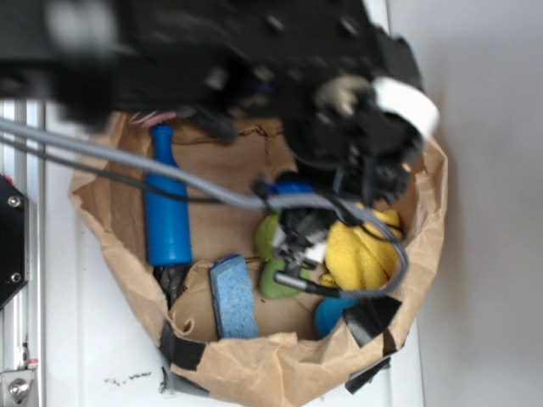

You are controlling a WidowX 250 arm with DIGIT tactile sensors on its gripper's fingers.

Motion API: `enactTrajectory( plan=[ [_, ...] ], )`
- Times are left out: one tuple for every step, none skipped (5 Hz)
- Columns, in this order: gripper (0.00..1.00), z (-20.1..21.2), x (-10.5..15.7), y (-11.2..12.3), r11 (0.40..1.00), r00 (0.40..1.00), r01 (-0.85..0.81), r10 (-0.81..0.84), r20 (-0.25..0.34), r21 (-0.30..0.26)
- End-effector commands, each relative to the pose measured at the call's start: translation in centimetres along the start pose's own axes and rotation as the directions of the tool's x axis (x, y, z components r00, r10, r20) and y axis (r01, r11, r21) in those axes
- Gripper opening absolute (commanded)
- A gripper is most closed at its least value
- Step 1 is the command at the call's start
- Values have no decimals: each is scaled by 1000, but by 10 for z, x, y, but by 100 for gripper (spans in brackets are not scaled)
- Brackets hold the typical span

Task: Grab the yellow cloth.

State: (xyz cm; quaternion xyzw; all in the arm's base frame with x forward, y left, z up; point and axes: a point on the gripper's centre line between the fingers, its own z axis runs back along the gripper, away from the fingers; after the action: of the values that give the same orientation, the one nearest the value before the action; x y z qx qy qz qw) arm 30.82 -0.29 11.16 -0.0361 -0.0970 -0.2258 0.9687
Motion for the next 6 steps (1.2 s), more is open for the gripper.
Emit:
enactTrajectory(
  plan=[
    [100, -6, 23, -16, 997, 995, 68, -70, 66, 40],
    [100, -21, 20, -13, 994, 997, 68, -71, 33, 89],
    [100, -31, 19, -1, 997, 998, 54, -55, 25, 60],
    [100, -45, 23, 4, 997, 999, 52, -53, 6, 50],
    [100, -52, 25, -1, 995, 997, 72, -72, -4, 63],
    [100, -45, 24, -6, 995, 997, 62, -65, 31, 82]
  ],
)
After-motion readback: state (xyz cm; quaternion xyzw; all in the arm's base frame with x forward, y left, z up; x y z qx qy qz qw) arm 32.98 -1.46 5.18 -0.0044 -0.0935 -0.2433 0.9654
